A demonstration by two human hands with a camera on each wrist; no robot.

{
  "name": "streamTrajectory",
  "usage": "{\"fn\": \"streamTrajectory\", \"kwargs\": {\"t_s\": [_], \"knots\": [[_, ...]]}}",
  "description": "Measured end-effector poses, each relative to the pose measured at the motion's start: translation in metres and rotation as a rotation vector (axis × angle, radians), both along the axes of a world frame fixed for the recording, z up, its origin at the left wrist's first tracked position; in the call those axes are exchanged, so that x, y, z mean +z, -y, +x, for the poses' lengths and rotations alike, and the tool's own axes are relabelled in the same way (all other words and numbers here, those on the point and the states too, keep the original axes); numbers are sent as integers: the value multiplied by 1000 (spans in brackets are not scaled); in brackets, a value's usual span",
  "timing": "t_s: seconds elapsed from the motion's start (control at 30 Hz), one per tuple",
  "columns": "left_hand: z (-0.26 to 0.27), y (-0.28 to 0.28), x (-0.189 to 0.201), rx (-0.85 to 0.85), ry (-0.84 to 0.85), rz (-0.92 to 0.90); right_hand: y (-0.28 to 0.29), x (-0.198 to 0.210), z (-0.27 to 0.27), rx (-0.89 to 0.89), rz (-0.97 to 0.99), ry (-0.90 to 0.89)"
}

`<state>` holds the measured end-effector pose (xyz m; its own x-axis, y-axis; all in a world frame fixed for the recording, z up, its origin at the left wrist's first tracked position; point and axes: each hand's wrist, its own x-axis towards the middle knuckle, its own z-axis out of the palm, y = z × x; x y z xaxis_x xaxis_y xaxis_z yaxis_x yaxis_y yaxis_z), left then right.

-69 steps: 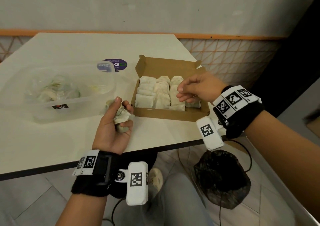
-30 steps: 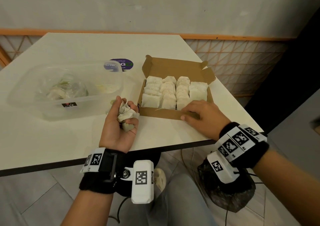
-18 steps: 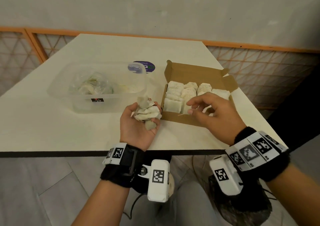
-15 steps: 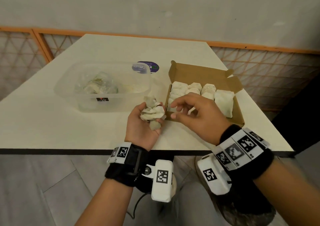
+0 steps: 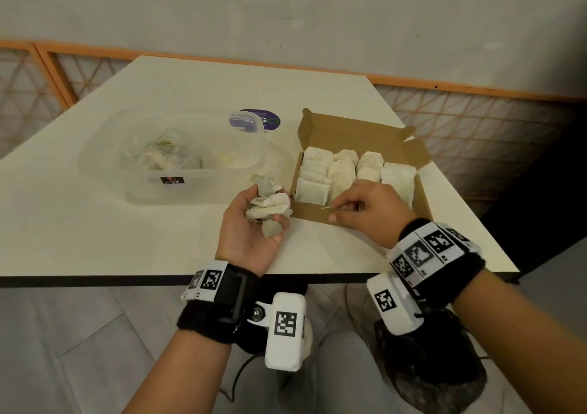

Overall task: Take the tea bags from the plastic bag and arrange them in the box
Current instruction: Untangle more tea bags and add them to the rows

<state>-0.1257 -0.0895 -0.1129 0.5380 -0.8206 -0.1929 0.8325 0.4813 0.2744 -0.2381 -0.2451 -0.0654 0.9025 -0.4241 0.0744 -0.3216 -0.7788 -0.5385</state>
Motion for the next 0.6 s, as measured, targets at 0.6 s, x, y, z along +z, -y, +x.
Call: {"fn": "streamTrajectory", "kwargs": {"t_s": [0.6], "knots": [[-11,32,61,-59,220,125,1,-13,-33,-22,-40,260]]}}
